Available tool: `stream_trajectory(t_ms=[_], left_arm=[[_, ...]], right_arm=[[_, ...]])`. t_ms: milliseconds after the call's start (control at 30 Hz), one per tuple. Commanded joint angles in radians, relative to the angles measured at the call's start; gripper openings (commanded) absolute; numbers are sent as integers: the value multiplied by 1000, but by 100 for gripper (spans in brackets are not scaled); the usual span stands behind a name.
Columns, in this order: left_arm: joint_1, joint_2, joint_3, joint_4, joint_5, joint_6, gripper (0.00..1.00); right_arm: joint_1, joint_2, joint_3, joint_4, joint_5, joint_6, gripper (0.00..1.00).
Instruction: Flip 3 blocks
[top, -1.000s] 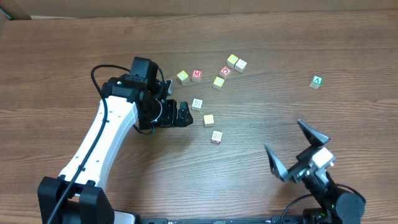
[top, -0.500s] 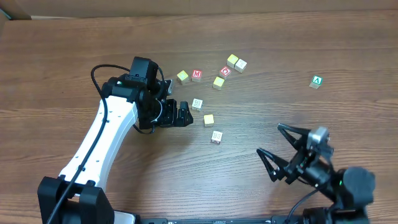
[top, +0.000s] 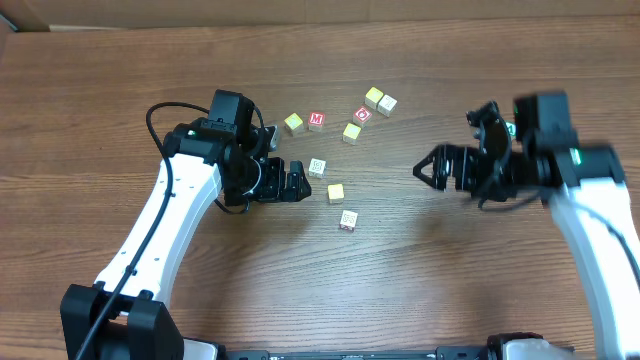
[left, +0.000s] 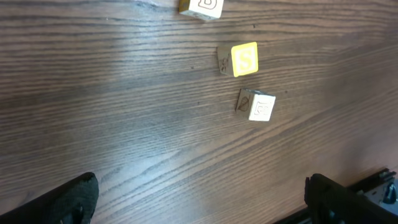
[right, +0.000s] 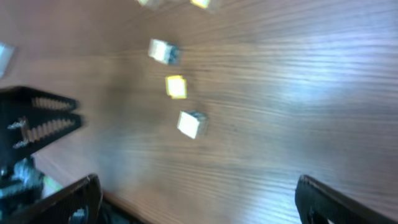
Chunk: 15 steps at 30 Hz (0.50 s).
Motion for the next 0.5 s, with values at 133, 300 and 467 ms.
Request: stream_trajectory(t_ms=[133,300,467], left_arm=[[-3,4,18,4,8,-9,100],[-21,15,18,27,-19,-17,78],[-103,60,18,60,-169,-116,81]], right_arm=[[4,240,106,-64,-16,55,100],[4,273,106,-89,-19,55,100],[4,225,107,-64,19,95,100]])
